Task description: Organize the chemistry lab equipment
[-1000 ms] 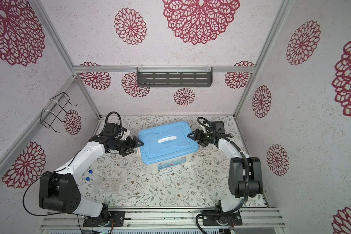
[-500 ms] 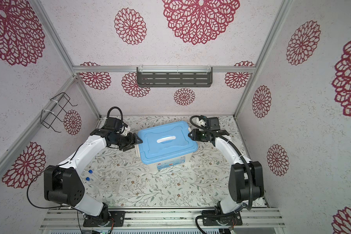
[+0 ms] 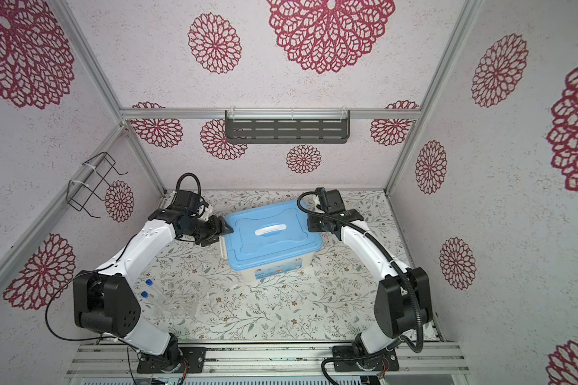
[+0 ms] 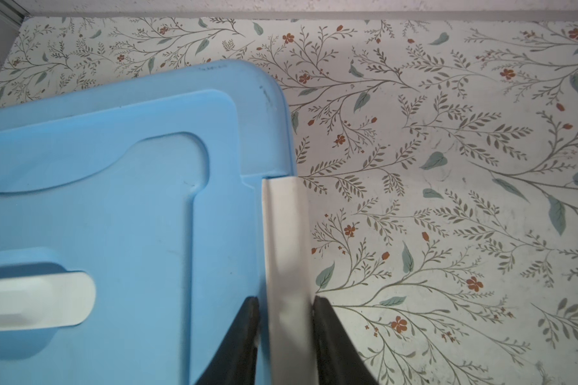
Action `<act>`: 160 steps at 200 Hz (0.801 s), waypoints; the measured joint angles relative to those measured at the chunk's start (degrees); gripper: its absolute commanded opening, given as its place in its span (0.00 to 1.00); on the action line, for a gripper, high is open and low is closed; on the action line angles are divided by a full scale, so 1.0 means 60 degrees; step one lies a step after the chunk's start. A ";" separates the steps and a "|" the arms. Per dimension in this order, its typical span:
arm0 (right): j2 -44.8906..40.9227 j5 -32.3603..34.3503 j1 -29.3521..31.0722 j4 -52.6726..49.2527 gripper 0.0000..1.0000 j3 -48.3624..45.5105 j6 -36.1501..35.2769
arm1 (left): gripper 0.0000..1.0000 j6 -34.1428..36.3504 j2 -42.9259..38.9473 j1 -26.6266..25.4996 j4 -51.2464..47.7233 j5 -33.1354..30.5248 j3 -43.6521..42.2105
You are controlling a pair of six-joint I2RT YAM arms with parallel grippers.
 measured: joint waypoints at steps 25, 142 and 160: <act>-0.0058 0.0113 0.0044 -0.0131 0.32 0.0000 0.0102 | 0.84 -0.0171 -0.0317 -0.0044 -0.0208 -0.0186 -0.0164; -0.0095 0.0131 0.0076 -0.0266 0.35 0.0000 0.0127 | 0.87 -0.1971 -0.1705 0.0102 0.2506 0.1526 -0.2674; -0.0095 0.0131 0.0080 -0.0266 0.35 0.0000 0.0124 | 0.86 -0.2069 -0.1679 0.0109 0.2736 0.1610 -0.2820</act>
